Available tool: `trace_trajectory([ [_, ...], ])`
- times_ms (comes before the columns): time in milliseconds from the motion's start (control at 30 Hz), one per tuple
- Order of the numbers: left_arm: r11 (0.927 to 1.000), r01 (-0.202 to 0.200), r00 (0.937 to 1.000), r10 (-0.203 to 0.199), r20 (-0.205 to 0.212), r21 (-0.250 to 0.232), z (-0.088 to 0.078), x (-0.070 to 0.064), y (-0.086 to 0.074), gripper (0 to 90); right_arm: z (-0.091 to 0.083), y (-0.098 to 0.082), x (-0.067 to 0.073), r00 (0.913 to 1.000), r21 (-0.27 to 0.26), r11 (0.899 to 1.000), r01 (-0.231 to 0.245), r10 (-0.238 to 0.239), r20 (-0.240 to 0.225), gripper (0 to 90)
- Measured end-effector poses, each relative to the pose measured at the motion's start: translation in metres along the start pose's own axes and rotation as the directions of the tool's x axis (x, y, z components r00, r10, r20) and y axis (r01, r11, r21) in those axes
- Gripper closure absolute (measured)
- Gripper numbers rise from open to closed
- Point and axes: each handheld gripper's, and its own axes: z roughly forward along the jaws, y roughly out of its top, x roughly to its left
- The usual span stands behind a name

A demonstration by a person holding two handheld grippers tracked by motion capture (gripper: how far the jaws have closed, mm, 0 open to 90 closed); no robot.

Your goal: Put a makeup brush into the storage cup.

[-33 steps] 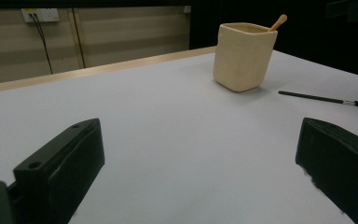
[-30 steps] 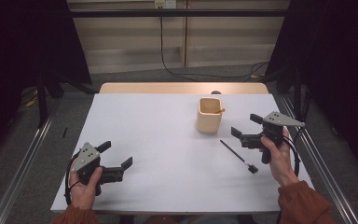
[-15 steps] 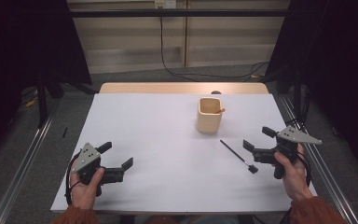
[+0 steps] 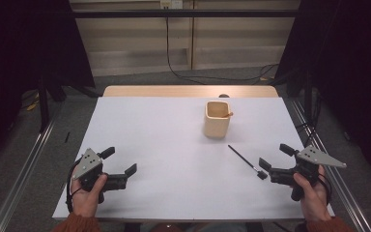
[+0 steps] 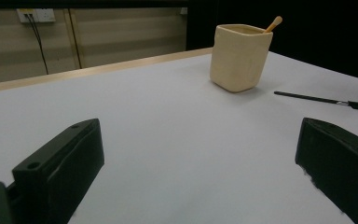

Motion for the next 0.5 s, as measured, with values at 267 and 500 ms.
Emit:
trace_trajectory([
  [267, 0.9999, -0.008, 1.0000, 0.008, 0.002, -0.010, -0.007, -0.002, 0.001, 0.6, -0.016, -0.010, 0.001, 0.9997, -0.021, 1.000, -0.022, 0.023, 0.007, 3.0],
  [500, 1.0000, -0.006, 1.0000, 0.006, 0.004, -0.005, -0.004, 0.000, -0.001, 0.8, -0.016, -0.010, 0.000, 0.9999, -0.029, 0.999, -0.013, 0.013, 0.010, 2.8],
])
